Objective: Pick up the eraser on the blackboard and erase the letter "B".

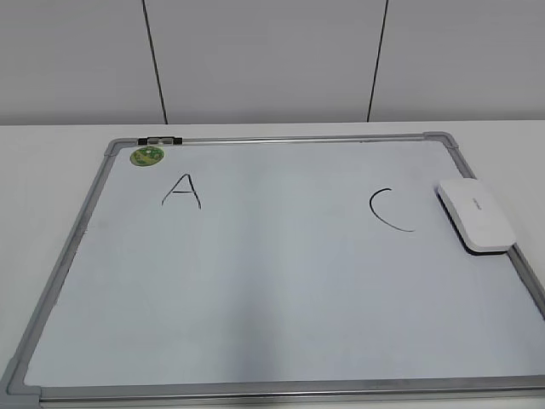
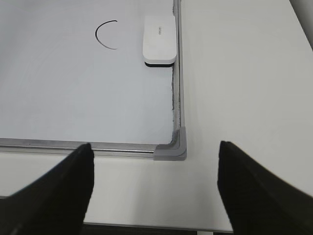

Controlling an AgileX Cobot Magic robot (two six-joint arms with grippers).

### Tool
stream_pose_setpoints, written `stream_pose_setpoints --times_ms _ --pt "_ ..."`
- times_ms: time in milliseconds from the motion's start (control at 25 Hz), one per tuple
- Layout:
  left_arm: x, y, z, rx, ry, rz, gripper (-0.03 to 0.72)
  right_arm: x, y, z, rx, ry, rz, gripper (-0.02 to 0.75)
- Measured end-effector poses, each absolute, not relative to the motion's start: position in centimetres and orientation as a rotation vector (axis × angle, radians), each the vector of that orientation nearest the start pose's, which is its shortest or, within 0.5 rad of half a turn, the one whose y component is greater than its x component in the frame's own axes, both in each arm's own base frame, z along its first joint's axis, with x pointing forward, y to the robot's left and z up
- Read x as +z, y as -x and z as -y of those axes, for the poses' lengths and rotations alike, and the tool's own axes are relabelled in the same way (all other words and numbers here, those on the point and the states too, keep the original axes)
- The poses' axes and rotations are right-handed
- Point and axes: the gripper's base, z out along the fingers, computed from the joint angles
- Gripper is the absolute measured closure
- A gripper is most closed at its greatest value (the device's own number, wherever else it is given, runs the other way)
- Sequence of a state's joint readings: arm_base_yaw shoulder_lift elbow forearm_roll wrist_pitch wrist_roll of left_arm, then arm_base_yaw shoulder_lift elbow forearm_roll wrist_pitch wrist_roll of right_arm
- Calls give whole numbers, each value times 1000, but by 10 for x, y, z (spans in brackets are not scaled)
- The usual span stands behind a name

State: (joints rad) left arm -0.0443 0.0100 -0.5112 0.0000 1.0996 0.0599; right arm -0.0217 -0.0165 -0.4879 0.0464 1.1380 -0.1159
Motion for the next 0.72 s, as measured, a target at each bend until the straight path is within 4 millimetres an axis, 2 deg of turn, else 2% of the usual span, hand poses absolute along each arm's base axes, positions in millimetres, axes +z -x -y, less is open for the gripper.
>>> stream_pose_setpoints --times_ms 720 --pt "277 6 0 10 -108 -2079 312 268 9 -4 -26 104 -2114 151"
